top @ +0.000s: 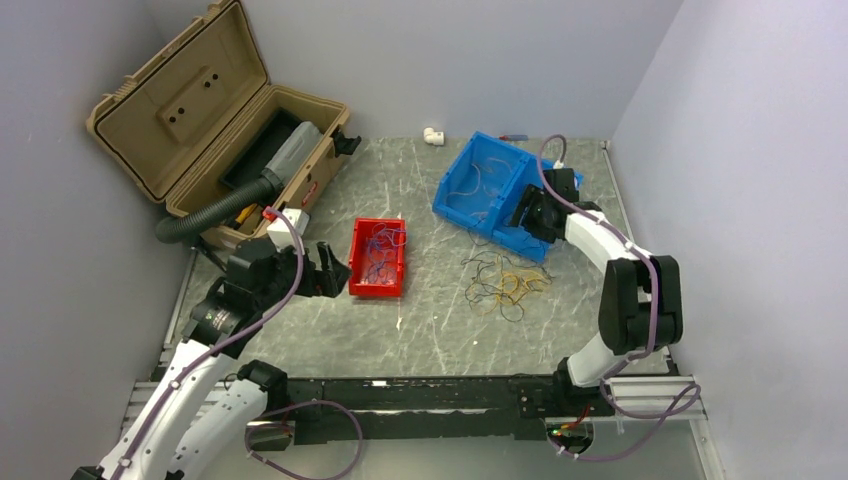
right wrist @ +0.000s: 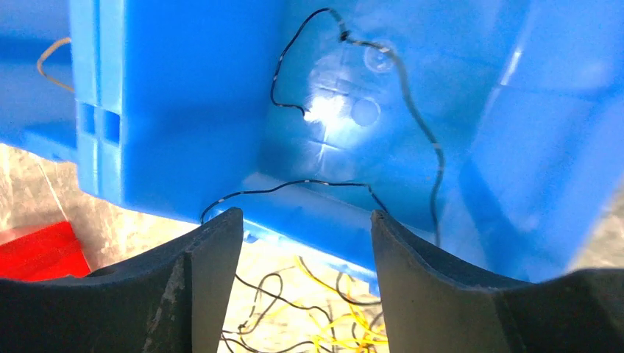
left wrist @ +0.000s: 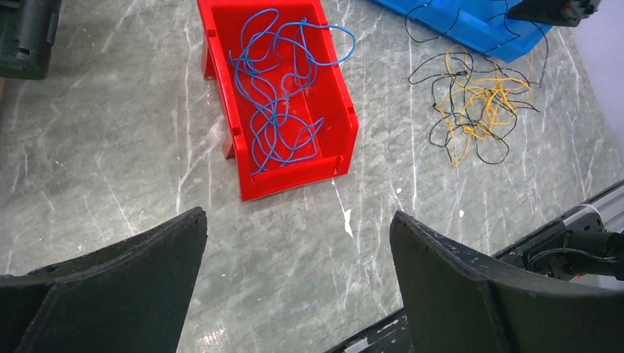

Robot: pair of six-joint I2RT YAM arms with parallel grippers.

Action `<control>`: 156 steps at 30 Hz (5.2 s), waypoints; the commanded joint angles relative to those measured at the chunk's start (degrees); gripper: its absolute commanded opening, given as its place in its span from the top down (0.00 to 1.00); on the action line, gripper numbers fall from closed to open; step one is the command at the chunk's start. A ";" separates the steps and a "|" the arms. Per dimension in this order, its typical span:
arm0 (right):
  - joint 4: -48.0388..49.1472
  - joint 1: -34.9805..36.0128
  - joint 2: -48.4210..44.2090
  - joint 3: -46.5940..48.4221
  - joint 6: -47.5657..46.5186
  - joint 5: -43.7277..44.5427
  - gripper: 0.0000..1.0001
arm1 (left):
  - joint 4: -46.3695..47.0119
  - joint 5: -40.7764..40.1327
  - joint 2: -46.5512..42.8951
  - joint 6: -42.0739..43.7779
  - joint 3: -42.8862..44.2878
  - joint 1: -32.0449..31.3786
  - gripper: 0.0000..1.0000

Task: Untangle the cables
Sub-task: Move the bin to the center of the board, then pick up the cable at the center of the board, then place the cable in the bin.

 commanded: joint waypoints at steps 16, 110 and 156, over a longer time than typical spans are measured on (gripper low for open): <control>-11.90 0.71 -11.75 2.69 0.58 8.31 0.17 | 1.16 1.77 2.28 2.40 2.93 -0.14 0.03; -8.29 -9.41 -8.13 56.87 13.55 -12.01 1.00 | -4.97 -2.72 1.05 6.80 11.56 -0.15 0.01; -5.66 -5.10 2.08 17.15 5.42 9.60 1.00 | -1.78 -2.01 5.57 7.82 9.52 -0.15 0.01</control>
